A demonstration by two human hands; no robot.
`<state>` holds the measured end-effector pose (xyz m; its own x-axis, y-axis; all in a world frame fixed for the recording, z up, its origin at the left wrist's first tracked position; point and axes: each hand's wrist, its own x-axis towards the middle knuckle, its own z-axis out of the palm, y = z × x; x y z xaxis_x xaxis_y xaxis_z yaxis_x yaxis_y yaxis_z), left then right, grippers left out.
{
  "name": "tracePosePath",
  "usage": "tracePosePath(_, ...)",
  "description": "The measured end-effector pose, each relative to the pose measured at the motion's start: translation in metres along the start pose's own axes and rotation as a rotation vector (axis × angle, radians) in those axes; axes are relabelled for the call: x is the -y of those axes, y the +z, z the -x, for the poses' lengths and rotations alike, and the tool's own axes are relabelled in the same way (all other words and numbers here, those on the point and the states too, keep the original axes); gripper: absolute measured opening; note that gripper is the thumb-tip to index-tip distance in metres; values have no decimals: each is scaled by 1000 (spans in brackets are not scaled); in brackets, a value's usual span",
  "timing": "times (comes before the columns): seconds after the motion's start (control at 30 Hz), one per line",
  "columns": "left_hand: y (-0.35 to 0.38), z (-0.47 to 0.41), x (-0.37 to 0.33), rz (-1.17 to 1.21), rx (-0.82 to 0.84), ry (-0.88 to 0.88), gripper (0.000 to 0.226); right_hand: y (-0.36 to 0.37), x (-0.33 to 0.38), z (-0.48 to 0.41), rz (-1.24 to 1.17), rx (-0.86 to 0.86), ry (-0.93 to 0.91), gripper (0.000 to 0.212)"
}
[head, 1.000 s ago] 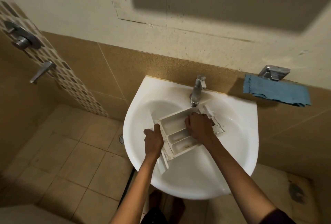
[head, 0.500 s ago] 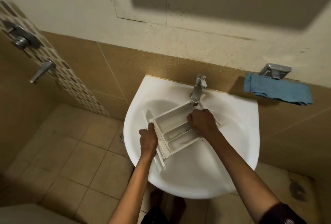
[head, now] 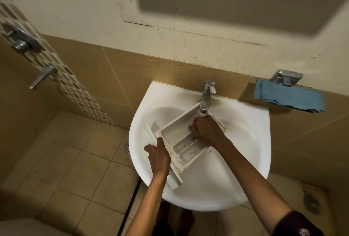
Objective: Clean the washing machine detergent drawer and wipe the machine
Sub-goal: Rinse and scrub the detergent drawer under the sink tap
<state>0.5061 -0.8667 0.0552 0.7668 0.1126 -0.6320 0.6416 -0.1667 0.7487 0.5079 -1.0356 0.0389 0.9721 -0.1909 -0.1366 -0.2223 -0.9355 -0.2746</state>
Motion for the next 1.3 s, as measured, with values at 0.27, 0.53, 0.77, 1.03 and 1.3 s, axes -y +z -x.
tracePosePath(0.27, -7, -24, -1, 48, 30, -111, 59, -9, 15, -6, -21, -14, 0, 41)
tracePosePath(0.53, 7, -26, -9, -52, 63, 32, 47, 3, 52, 9, -51, 130, -79, 37)
tracePosePath(0.77, 12, -30, 2, -36, 108, 19, 44, 1, 19, 5, 153, -31, 77, 48)
tracePosePath(1.03, 14, -35, 5, -22, 133, -12, 35, 0, 19, 9, 122, 3, 7, 57)
tracePosePath(1.3, 10, -41, 10, -104, 190, -17, 29, -40, -19, -21, -694, 102, 492, 27)
